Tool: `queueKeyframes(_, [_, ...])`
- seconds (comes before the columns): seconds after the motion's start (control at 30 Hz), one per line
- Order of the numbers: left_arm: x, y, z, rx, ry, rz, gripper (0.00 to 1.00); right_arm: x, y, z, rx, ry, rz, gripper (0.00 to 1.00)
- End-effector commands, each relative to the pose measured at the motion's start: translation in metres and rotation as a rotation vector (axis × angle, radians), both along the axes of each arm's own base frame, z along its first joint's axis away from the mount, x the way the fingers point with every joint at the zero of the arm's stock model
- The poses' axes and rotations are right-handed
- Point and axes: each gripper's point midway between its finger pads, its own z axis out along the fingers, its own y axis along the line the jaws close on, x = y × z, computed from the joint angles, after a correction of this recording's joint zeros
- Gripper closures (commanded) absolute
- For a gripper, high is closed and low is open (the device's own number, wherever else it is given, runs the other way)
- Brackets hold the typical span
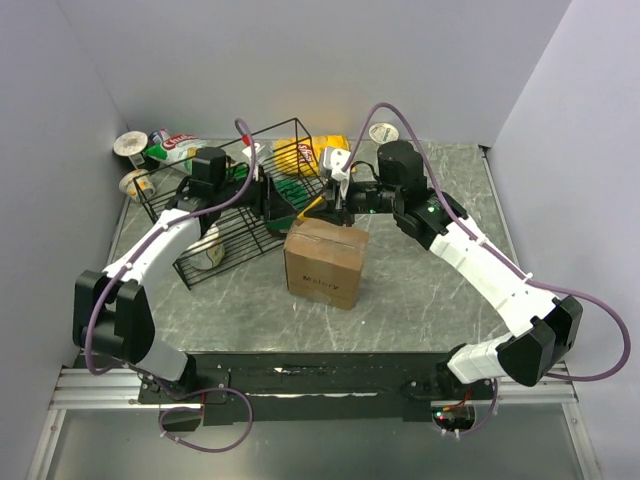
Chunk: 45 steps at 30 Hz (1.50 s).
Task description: Unpack the express box
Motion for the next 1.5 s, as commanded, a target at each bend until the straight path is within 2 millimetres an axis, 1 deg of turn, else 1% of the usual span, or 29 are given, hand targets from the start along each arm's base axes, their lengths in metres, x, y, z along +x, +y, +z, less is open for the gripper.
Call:
queueKeyframes(0.0, [-0.021, -0.01, 0.029, -0.097, 0.004, -0.081, 0.42, -0.003, 0.0, 0.021, 0.034, -0.031, 0.003, 1.0])
queueKeyframes(0.03, [-0.022, -0.012, 0.031, -0.105, 0.008, -0.101, 0.37, -0.001, -0.003, 0.023, 0.033, -0.031, -0.018, 1.0])
queueKeyframes(0.07, [-0.02, -0.013, 0.025, -0.095, 0.014, -0.118, 0.36, 0.0, -0.006, 0.028, 0.036, -0.022, -0.038, 1.0])
queueKeyframes(0.1, [-0.017, -0.015, 0.032, -0.092, -0.009, -0.127, 0.35, 0.005, -0.013, 0.03, 0.028, -0.021, -0.074, 1.0])
queueKeyframes(0.13, [-0.01, -0.013, 0.031, -0.072, -0.02, -0.1, 0.36, 0.005, -0.023, 0.025, -0.011, 0.009, -0.11, 1.0])
queueKeyframes(0.17, [-0.008, -0.01, 0.029, -0.048, -0.027, -0.086, 0.37, 0.012, -0.034, 0.031, -0.022, -0.012, -0.155, 1.0])
queueKeyframes(0.2, [-0.005, -0.008, 0.033, -0.036, -0.05, -0.065, 0.39, 0.017, -0.053, 0.036, -0.026, -0.023, -0.213, 1.0])
queueKeyframes(0.23, [0.003, -0.003, 0.031, -0.009, -0.067, -0.011, 0.4, 0.023, -0.066, 0.036, -0.04, -0.024, -0.267, 1.0])
queueKeyframes(0.27, [0.003, 0.002, 0.033, 0.004, -0.084, 0.022, 0.41, 0.035, -0.087, 0.024, -0.087, -0.019, -0.381, 1.0])
queueKeyframes(0.3, [0.005, 0.007, 0.034, 0.011, -0.095, 0.051, 0.44, 0.035, -0.104, 0.027, -0.096, -0.038, -0.449, 1.0])
queueKeyframes(0.33, [0.013, 0.015, 0.033, 0.045, -0.125, 0.113, 0.47, 0.044, -0.124, 0.017, -0.133, -0.044, -0.537, 1.0])
queueKeyframes(0.37, [0.012, 0.022, 0.037, 0.066, -0.154, 0.148, 0.49, 0.051, -0.144, 0.009, -0.181, -0.056, -0.639, 1.0])
queueKeyframes(0.4, [0.011, 0.028, 0.035, 0.094, -0.16, 0.179, 0.56, 0.045, -0.155, 0.007, -0.203, -0.076, -0.664, 1.0])
queueKeyframes(0.43, [0.011, 0.034, 0.034, 0.12, -0.181, 0.201, 0.6, 0.041, -0.16, -0.003, -0.243, -0.075, -0.664, 1.0])
queueKeyframes(0.47, [0.009, 0.043, 0.032, 0.165, -0.226, 0.226, 0.64, 0.034, -0.166, -0.025, -0.317, -0.061, -0.643, 1.0])
queueKeyframes(0.5, [0.006, 0.049, 0.024, 0.209, -0.242, 0.226, 0.72, 0.016, -0.165, -0.047, -0.375, 0.01, -0.581, 1.0])
queueKeyframes(0.53, [0.002, 0.053, 0.017, 0.238, -0.242, 0.223, 0.75, 0.004, -0.165, -0.062, -0.413, 0.053, -0.533, 1.0])
queueKeyframes(0.57, [-0.008, 0.055, 0.007, 0.27, -0.264, 0.183, 0.78, -0.009, -0.16, -0.083, -0.47, 0.068, -0.471, 1.0])
queueKeyframes(0.6, [-0.014, 0.057, 0.0, 0.289, -0.26, 0.16, 0.82, -0.015, -0.16, -0.091, -0.488, 0.065, -0.46, 1.0])
queueKeyframes(0.63, [-0.023, 0.057, -0.011, 0.304, -0.234, 0.134, 0.84, -0.022, -0.158, -0.107, -0.513, 0.084, -0.434, 1.0])
queueKeyframes(0.7, [-0.035, 0.056, -0.025, 0.312, -0.217, 0.104, 0.87, -0.025, -0.15, -0.118, -0.531, 0.095, -0.406, 1.0])
queueKeyframes(0.8, [-0.048, 0.046, -0.035, 0.297, -0.207, 0.054, 0.87, -0.019, -0.137, -0.124, -0.522, 0.137, -0.396, 1.0])
queueKeyframes(0.87, [-0.057, 0.038, -0.039, 0.276, -0.209, 0.014, 0.85, -0.008, -0.13, -0.117, -0.495, 0.109, -0.411, 1.0])
queueKeyframes(0.9, [-0.06, 0.035, -0.04, 0.272, -0.211, -0.003, 0.84, -0.005, -0.127, -0.119, -0.505, 0.109, -0.405, 1.0])
queueKeyframes(1.03, [-0.074, 0.022, -0.039, 0.245, -0.254, -0.084, 0.8, 0.009, -0.122, -0.114, -0.524, 0.07, -0.403, 1.0])
queueKeyframes(1.1, [-0.077, 0.018, -0.037, 0.236, -0.281, -0.114, 0.8, 0.015, -0.12, -0.116, -0.533, 0.068, -0.403, 1.0])
queueKeyframes(1.23, [-0.078, 0.011, -0.039, 0.242, -0.361, -0.161, 0.79, 0.023, -0.112, -0.111, -0.518, 0.022, -0.382, 1.0])
queueKeyframes(1.33, [-0.083, 0.005, -0.042, 0.236, -0.366, -0.202, 0.81, 0.031, -0.108, -0.109, -0.524, 0.009, -0.381, 1.0])
queueKeyframes(1.47, [-0.087, 0.007, -0.041, 0.25, -0.371, -0.221, 0.84, 0.042, -0.107, -0.11, -0.529, -0.016, -0.401, 1.0])
